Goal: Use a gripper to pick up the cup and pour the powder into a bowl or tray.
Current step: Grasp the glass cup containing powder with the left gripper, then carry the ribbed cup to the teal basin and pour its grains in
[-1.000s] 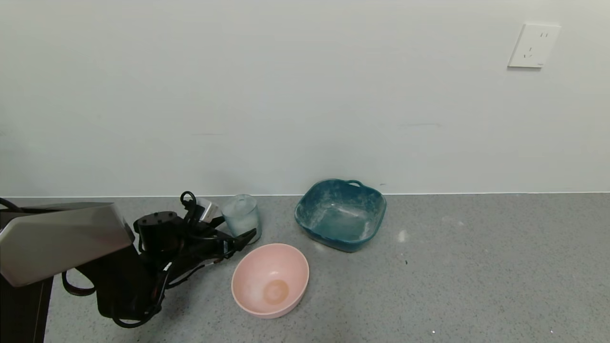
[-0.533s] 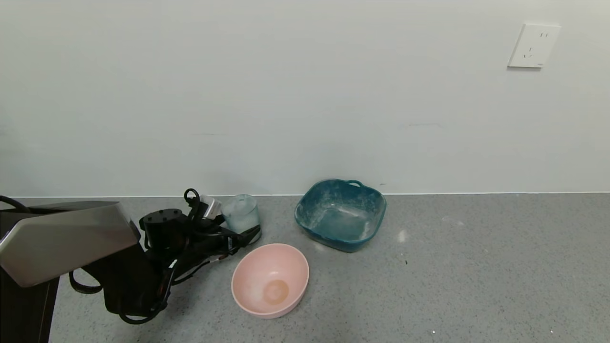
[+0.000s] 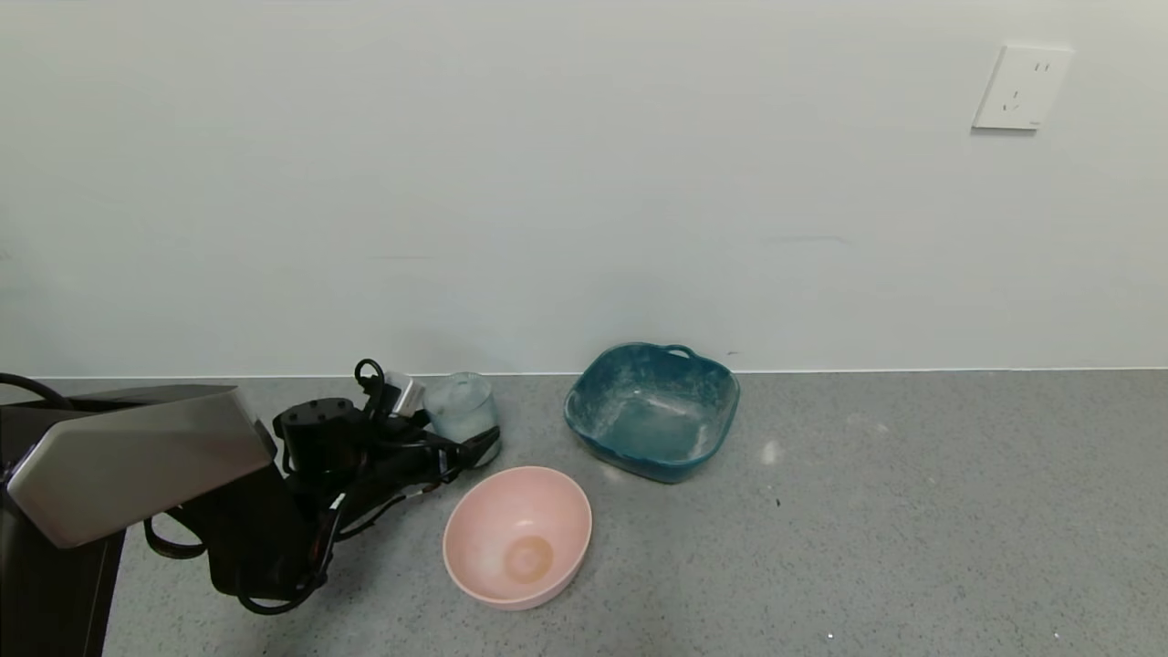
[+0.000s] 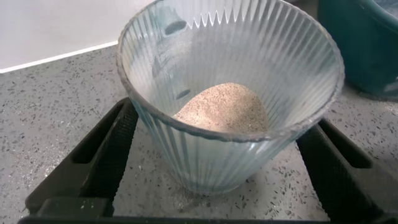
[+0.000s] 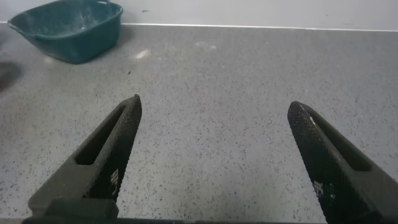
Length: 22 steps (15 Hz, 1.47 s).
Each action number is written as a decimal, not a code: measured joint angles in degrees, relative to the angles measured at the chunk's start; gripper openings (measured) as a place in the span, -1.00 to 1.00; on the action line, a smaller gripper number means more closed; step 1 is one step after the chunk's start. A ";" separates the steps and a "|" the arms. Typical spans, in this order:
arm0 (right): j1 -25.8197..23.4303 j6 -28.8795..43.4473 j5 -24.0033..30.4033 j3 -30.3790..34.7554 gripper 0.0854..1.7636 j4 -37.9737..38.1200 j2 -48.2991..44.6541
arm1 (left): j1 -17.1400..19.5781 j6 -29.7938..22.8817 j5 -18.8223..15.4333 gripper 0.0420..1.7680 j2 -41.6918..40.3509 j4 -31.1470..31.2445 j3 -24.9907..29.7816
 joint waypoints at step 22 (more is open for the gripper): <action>0.00 0.02 0.00 0.00 0.94 0.02 0.00 | -0.16 -1.61 1.55 0.44 -1.27 1.18 -0.34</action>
